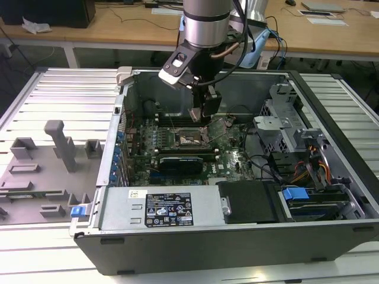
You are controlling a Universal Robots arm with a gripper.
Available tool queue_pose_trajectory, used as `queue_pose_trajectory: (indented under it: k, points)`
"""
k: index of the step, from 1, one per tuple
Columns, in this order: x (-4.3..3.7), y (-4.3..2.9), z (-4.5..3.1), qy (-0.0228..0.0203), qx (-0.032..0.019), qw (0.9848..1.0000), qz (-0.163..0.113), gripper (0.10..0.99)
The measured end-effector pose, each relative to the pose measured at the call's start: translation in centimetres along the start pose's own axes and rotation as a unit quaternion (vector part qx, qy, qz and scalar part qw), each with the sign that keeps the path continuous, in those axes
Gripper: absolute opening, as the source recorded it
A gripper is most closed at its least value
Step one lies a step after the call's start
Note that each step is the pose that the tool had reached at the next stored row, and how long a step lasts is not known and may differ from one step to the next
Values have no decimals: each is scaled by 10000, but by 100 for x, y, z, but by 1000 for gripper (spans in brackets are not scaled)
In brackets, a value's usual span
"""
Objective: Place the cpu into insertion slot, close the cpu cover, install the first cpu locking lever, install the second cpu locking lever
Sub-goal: 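Place the cpu into insertion slot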
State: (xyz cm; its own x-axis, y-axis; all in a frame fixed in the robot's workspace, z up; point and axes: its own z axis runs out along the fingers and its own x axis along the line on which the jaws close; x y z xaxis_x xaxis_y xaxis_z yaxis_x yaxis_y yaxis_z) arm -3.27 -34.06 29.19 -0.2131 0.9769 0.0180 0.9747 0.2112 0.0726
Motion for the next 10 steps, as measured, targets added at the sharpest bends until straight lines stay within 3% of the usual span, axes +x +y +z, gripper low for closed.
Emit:
queue_pose_trajectory:
  k: [7, 10]
  points:
    - [-1, -6, 76, -7, -35, 10000, 2, 541]
    - [-1, -10, 99, -17, -79, 10000, 0, 541]
